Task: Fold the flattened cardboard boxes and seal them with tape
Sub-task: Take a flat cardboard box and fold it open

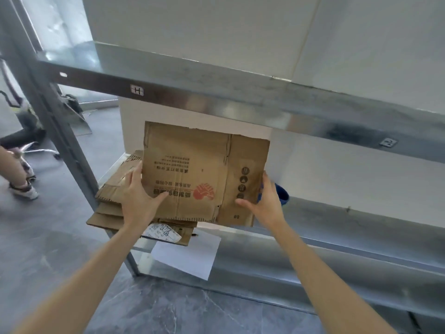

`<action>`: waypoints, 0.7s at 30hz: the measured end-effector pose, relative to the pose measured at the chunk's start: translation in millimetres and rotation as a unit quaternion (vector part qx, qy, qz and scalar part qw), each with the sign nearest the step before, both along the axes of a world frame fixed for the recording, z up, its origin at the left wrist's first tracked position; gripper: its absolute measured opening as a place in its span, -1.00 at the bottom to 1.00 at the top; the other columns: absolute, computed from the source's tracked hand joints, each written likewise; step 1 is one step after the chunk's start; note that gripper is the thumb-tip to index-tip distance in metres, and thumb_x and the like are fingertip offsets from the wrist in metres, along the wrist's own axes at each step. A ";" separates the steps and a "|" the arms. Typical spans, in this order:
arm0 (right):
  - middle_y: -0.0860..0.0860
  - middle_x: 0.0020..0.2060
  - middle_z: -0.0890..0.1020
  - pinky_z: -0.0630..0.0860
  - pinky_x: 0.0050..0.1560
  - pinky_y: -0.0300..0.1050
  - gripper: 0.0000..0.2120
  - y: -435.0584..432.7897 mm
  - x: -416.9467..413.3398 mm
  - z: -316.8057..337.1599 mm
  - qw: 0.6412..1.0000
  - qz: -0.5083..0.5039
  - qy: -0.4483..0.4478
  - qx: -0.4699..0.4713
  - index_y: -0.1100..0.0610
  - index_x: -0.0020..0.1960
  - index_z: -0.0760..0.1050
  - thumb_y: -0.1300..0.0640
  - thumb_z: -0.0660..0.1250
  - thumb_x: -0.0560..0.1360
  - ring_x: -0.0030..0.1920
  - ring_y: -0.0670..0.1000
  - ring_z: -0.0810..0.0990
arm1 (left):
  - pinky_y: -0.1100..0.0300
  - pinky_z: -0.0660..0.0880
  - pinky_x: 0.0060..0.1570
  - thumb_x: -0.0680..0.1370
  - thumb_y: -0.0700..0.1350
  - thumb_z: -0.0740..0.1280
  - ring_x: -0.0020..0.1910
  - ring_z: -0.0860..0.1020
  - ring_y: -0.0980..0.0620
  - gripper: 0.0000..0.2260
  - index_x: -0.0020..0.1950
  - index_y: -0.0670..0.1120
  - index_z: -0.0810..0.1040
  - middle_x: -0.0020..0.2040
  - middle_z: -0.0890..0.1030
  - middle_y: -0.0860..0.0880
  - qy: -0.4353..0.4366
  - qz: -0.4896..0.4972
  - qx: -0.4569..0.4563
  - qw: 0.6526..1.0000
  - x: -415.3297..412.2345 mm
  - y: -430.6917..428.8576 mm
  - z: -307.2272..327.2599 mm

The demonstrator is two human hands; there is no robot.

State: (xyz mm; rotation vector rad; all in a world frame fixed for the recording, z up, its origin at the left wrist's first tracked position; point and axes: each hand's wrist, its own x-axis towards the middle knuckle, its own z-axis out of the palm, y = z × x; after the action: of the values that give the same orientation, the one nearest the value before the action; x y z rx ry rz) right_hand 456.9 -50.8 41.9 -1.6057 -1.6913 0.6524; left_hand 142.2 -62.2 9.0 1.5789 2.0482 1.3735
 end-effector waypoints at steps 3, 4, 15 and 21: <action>-0.09 0.40 0.36 0.35 0.43 0.04 0.09 -11.1 21.5 6.8 0.998 0.002 0.052 -0.022 0.05 0.57 0.10 -0.15 0.61 0.22 0.43 -0.02 0.33 | 0.04 0.46 0.23 0.32 -0.04 0.65 0.31 0.46 -0.08 -0.11 0.54 -0.04 0.25 0.40 0.40 -0.05 -0.029 -0.013 0.002 0.999 27.2 -13.0 3.2; -0.16 0.35 0.36 0.36 0.40 -0.01 0.12 -14.8 27.4 8.8 0.997 0.002 0.066 -0.031 0.05 0.56 0.10 -0.19 0.59 0.18 0.38 -0.07 0.35 | 0.01 0.48 0.25 0.33 -0.03 0.64 0.30 0.47 -0.04 -0.12 0.53 -0.01 0.26 0.40 0.40 -0.02 -0.040 -0.025 0.005 0.999 35.9 -16.4 4.5; -0.09 0.46 0.32 0.44 0.34 -0.06 0.17 -39.0 78.6 12.3 0.991 0.089 0.034 -0.095 -0.09 0.60 -0.04 0.04 0.66 0.24 0.40 -0.04 0.38 | 0.05 0.44 0.25 0.32 0.01 0.64 0.21 0.41 0.08 -0.21 0.42 0.02 0.29 0.29 0.45 0.04 -0.071 -0.096 0.009 0.993 98.6 -14.2 7.8; -0.27 0.17 0.46 0.41 0.04 -0.52 -0.20 -38.8 93.6 8.1 0.991 0.066 0.019 -0.115 -0.18 0.35 0.25 0.15 0.64 0.30 0.29 -0.03 0.47 | 0.01 0.53 0.17 0.35 -0.03 0.63 0.18 0.49 -0.01 -0.32 0.25 0.23 0.25 0.19 0.47 0.13 -0.089 -0.143 0.027 0.985 122.7 -11.9 10.8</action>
State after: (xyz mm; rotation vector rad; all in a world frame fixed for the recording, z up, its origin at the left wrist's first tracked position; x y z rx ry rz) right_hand 550.5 -89.6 50.0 -1.6347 -1.7560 0.9699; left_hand 264.8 -74.1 19.8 1.6306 1.6223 1.4124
